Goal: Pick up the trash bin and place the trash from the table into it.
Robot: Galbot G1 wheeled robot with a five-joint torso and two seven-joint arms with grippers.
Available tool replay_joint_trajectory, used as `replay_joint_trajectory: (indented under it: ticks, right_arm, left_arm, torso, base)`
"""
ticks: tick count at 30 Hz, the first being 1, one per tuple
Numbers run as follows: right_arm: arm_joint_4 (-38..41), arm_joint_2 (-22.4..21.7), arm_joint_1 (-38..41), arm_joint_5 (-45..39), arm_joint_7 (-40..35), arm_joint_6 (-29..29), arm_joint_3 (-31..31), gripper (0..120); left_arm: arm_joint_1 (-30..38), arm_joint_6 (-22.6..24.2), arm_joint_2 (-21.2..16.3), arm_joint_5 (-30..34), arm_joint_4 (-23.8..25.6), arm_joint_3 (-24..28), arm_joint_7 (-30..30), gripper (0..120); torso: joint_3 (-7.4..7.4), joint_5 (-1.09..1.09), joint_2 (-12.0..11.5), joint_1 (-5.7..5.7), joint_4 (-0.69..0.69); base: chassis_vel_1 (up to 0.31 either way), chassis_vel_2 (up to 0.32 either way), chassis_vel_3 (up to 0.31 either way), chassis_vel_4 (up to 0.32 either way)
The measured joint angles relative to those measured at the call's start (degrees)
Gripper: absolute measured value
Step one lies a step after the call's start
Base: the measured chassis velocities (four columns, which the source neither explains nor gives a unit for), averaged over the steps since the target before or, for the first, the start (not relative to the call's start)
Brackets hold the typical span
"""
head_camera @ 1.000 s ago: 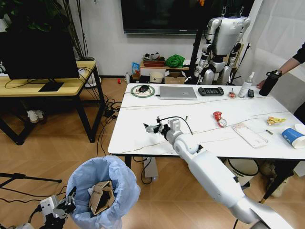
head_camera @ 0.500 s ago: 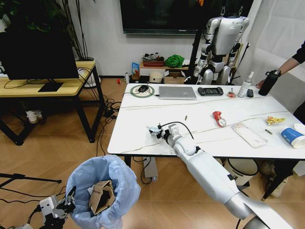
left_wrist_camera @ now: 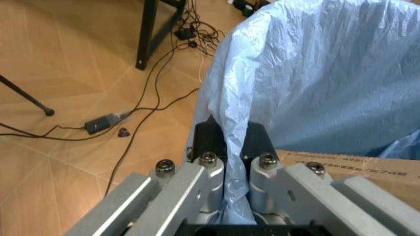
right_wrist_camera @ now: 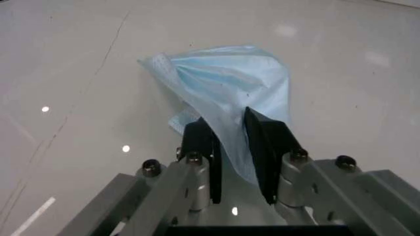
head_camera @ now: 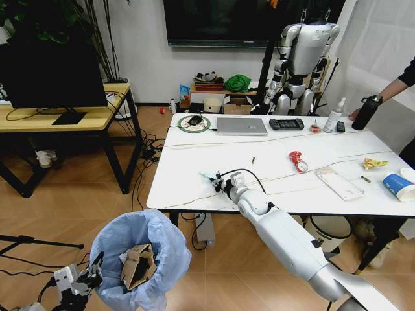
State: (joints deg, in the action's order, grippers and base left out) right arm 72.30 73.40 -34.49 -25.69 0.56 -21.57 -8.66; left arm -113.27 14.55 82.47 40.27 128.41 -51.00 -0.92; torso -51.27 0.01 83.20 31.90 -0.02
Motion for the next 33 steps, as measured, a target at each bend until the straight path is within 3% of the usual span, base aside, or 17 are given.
replay_joint_trajectory:
  ticks: [1, 4, 13, 17, 21, 25, 33]
  right_arm:
    - [0.00, 0.00, 0.00, 0.00, 0.00, 0.00, 0.00, 15]
    - [2.35, -1.15, -0.46, -0.79, 0.00, -0.33, -0.23, 0]
    - [12.20, -4.89, -1.98, -7.44, -0.05, 0.77, 0.70, 0]
    - [26.61, -12.15, -3.36, -16.24, 0.83, 2.83, -1.45, 0]
    - [37.91, -16.42, -3.76, -21.38, 1.00, 3.33, -5.72, 0]
    - [49.72, -18.71, -3.14, -22.05, 0.83, 3.17, -14.73, 0]
    - [51.09, -18.36, -2.38, -15.38, 0.05, 2.87, -25.04, 0]
  left_arm:
    - [0.00, 0.00, 0.00, 0.00, 0.00, 0.00, 0.00, 0]
    - [0.13, 0.01, -0.20, 0.16, -0.09, 0.00, 0.00, 0]
    - [0.18, 0.07, -0.43, 0.34, -0.05, 0.19, 0.01, 0]
    - [0.09, 0.10, -0.57, 0.34, -0.02, 0.41, 0.04, 0]
    - [0.05, 0.11, -0.53, 0.19, 0.02, 0.65, 0.04, 0]
    - [-0.30, 0.17, -0.24, -0.07, 0.94, 0.98, 0.07, 0]
    - [-1.66, 0.27, 0.31, -0.74, 2.87, 1.82, 0.30, 0]
  torso:
    - [0.00, 0.00, 0.00, 0.00, 0.00]
    - [-0.01, 0.00, 0.00, 0.00, -0.02]
    - [-0.01, 0.01, -0.01, 0.01, 0.01]
    - [0.00, 0.00, -0.01, 0.01, -0.03]
    - [0.00, 0.00, -0.01, -0.01, -0.03]
    - [0.00, -0.02, 0.00, -0.01, 0.00]
    - [0.00, -0.01, 0.00, -0.01, 0.00]
  base:
    - [0.000, 0.000, 0.000, 0.000]
    - [0.000, 0.000, 0.000, 0.000]
    - [0.000, 0.000, 0.000, 0.000]
    - [0.000, 0.000, 0.000, 0.000]
    - [0.000, 0.000, 0.000, 0.000]
    - [0.000, 0.000, 0.000, 0.000]
    - [0.000, 0.000, 0.000, 0.000]
